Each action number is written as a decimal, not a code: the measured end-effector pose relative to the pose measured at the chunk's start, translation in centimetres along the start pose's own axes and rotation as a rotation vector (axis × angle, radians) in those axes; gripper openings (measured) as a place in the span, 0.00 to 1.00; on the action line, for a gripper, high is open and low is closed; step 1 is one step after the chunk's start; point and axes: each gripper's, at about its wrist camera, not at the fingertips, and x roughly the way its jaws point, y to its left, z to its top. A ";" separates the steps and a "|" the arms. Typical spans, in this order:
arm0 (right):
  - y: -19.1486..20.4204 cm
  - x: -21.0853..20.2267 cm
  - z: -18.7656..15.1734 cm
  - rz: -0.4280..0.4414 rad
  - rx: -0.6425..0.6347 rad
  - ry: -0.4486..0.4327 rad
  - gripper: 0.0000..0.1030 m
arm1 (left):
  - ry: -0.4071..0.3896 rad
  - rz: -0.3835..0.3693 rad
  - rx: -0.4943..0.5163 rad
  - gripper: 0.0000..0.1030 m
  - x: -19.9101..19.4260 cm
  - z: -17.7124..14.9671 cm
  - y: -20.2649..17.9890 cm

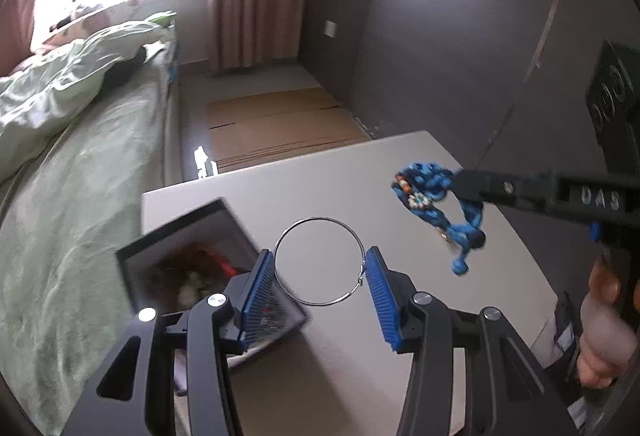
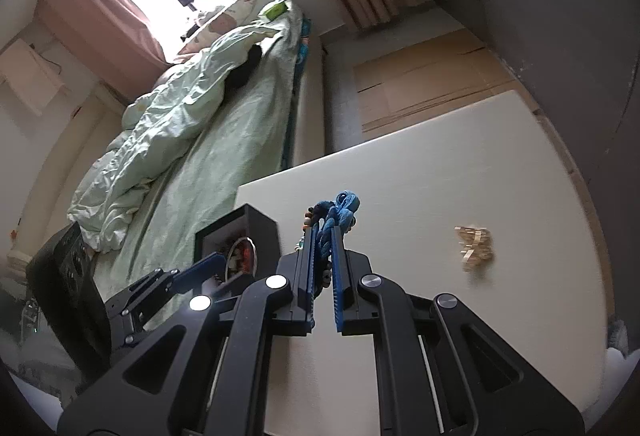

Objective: Organize jewelry
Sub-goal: 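Drop the hoop into the box with the left tool while the right tool drops the blue bracelet, then move the right tool to the gold butterfly brooch and grasp it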

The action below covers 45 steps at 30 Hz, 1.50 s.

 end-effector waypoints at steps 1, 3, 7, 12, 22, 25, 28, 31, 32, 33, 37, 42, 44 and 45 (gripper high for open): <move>0.3 0.2 0.0 0.004 -0.003 0.000 0.08 | 0.001 0.008 -0.017 0.44 -0.2 0.2 0.8; 1.1 0.7 0.0 0.014 -0.008 0.001 0.08 | 0.001 0.020 -0.041 0.44 -0.4 0.4 1.9; 2.4 1.6 -0.1 0.039 -0.019 0.000 0.08 | 0.008 0.045 -0.100 0.46 -0.9 0.6 4.2; 4.1 2.8 -0.5 0.091 -0.027 0.002 0.08 | -0.022 0.066 -0.153 0.75 -2.1 0.8 5.9; 7.2 6.0 -1.1 0.199 -0.033 0.025 0.08 | -0.092 0.086 -0.273 0.87 -5.1 1.8 10.4; 8.2 6.7 -1.2 0.235 -0.040 0.033 0.09 | -0.109 0.096 -0.290 0.91 -6.0 1.8 11.1; 9.3 7.7 -1.2 0.230 -0.078 0.088 0.45 | -0.121 0.107 -0.304 0.92 -6.6 1.8 11.7; 8.2 6.8 -1.1 0.163 -0.049 0.040 0.84 | -0.124 0.102 -0.329 0.92 -7.0 1.7 12.3; 7.7 6.3 -1.0 0.161 -0.033 0.025 0.84 | -0.122 0.106 -0.331 0.92 -7.0 1.7 12.3; 7.2 6.0 -0.9 0.162 -0.019 0.021 0.84 | -0.119 0.109 -0.327 0.92 -7.0 1.7 12.3; 4.9 4.3 -0.4 0.104 0.005 0.009 0.84 | -0.113 0.104 -0.317 0.92 -6.6 1.8 11.6; 2.4 2.6 -0.3 0.035 0.016 -0.005 0.84 | -0.103 0.091 -0.293 0.92 -5.7 2.1 10.1; 1.3 1.9 -0.2 -0.001 0.018 -0.009 0.84 | -0.098 0.085 -0.285 0.92 -5.3 2.2 9.4; 0.8 1.6 -0.1 -0.011 0.021 -0.010 0.84 | -0.095 0.083 -0.281 0.92 -5.1 2.2 9.1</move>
